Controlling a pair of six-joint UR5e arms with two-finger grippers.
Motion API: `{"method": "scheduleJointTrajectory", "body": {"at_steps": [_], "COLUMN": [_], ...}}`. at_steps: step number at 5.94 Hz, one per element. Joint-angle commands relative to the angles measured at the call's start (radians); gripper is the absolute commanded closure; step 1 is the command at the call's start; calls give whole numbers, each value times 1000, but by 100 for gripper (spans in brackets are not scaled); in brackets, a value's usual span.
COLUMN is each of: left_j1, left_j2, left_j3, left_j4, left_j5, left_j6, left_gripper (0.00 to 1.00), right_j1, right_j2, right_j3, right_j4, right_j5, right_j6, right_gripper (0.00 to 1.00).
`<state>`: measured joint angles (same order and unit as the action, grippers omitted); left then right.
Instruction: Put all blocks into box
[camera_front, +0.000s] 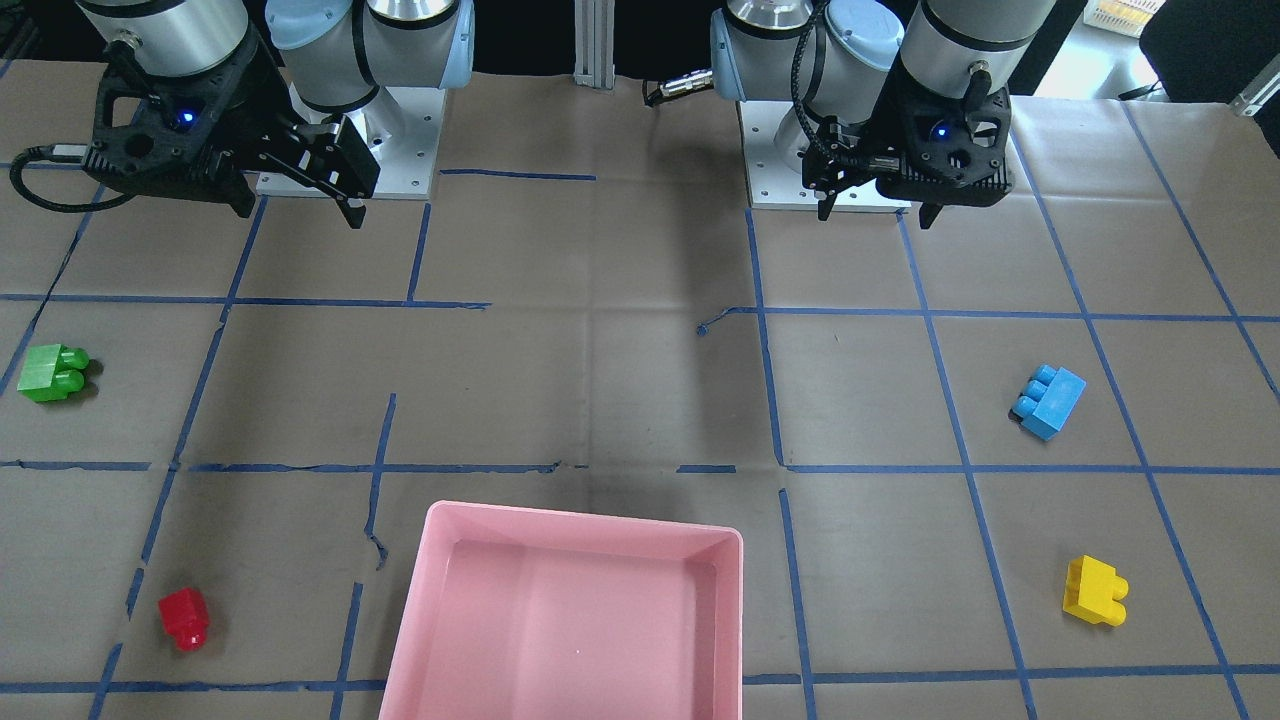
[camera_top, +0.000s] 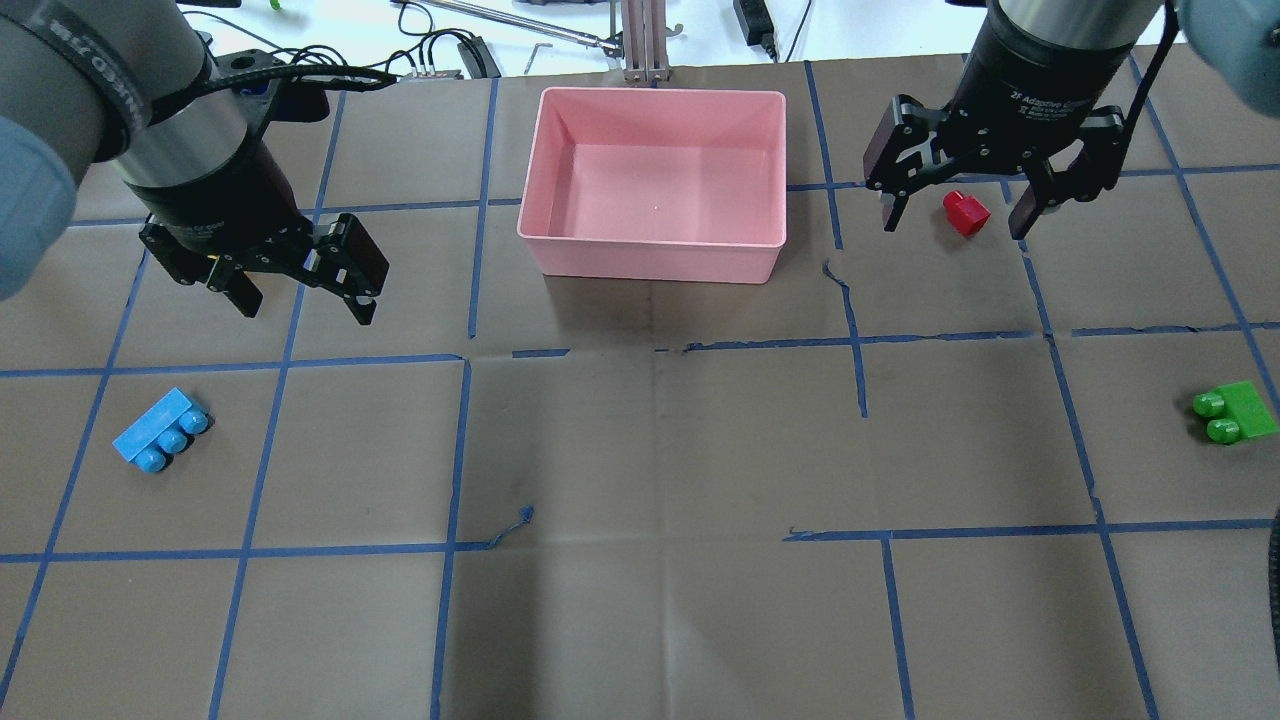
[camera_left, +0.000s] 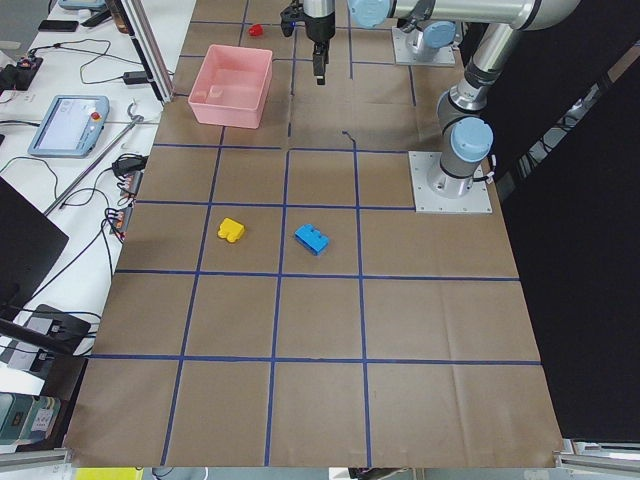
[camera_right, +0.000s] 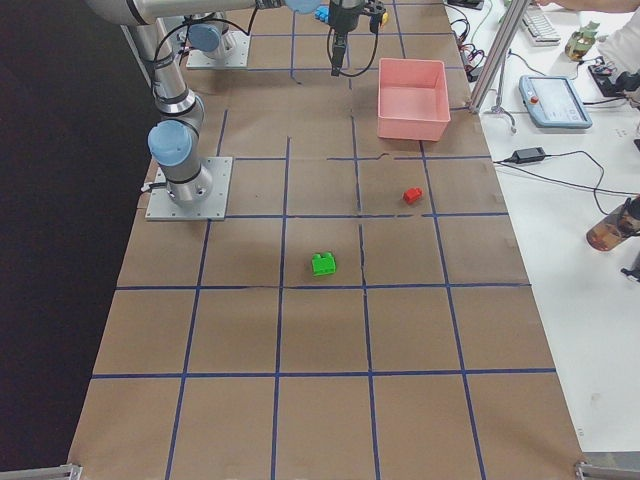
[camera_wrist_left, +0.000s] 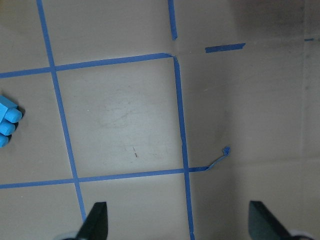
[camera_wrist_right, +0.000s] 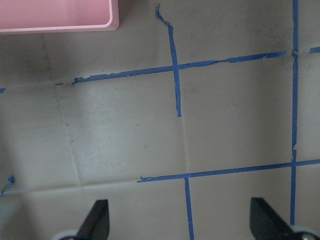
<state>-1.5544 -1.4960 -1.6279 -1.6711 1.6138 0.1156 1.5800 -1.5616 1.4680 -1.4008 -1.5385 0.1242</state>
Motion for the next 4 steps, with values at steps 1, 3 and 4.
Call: {"method": "scheduleJointTrajectory", "body": {"at_steps": [1,3,4], "left_j1": [14,193,229], "left_j2": [-3,-9,-48], "left_j3": [8,-4,-7], "left_j4": [-7,-38,20], "left_j5": [3,-3,-5], "left_j6": [4,9,7], "left_gripper": [1,1,1], "right_j1": [0,0,0], "right_j2": [2,0,0], "right_j3": [2,2,2], "right_j4": [0,2,2], "right_j5": [1,0,0], "right_j6": [0,0,-2], "right_gripper": [0,0,0]}}
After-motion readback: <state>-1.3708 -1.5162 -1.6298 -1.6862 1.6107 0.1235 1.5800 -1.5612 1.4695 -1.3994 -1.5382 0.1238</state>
